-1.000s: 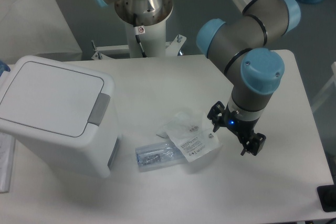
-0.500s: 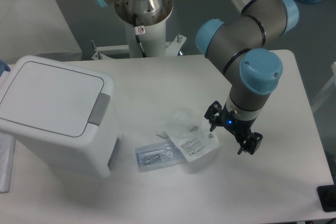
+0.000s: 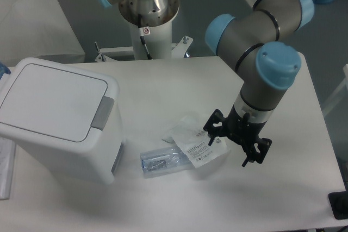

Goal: Open the trash can
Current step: 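Move the gripper toward the trash can lid edge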

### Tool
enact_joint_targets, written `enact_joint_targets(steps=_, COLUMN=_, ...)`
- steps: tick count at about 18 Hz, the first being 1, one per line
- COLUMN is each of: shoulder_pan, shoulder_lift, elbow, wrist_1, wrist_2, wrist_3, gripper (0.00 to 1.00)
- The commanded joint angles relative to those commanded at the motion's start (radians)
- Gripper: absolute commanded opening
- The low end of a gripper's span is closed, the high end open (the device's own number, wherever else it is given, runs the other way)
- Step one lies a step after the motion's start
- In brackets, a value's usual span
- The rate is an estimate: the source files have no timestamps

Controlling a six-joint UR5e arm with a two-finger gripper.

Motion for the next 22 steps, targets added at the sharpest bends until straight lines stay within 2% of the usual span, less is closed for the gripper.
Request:
enact_joint_targets(steps=3, shoulder_pan=-0.017, shoulder_lift=0.040, elbow=0.002, wrist_1=0.002, wrist_2=-0.110, wrist_3=-0.162, gripper=1.00)
enact_joint_targets(steps=7, shoulder_pan=-0.069, shoulder_lift=0.103, elbow=-0.017, wrist_1=0.000, wrist_2=-0.170, wrist_3=-0.180, gripper=1.00)
enact_joint_targets(steps=9, shoulder_pan=-0.081, shoulder_lift=0.135, elbow=-0.067, wrist_1=0.005, wrist_2=-0.186, wrist_3=-0.196, gripper=1.00)
enact_joint_targets(steps=12, shoulder_pan=-0.086, shoulder_lift=0.221, elbow=-0.165, wrist_1=0.014, wrist_2=-0.201, wrist_3=-0.193, gripper=1.00)
enact_joint_targets(steps=14, shoulder_pan=-0.088, shoulder_lift=0.264, elbow=-0.208, wrist_1=0.014, wrist_2=-0.212, wrist_3=-0.193, gripper=1.00)
enact_joint_targets(steps=18, shoulder_pan=-0.107, shoulder_lift=0.269, elbow=-0.218, wrist_1=0.020, wrist_2=-0.227, wrist_3=-0.205, gripper=1.00)
enact_joint_targets(steps=22, shoulder_pan=-0.135, shoulder_lift=0.268, elbow=-0.245, wrist_1=0.066, wrist_2=-0.227, wrist_3=-0.216, gripper=1.00)
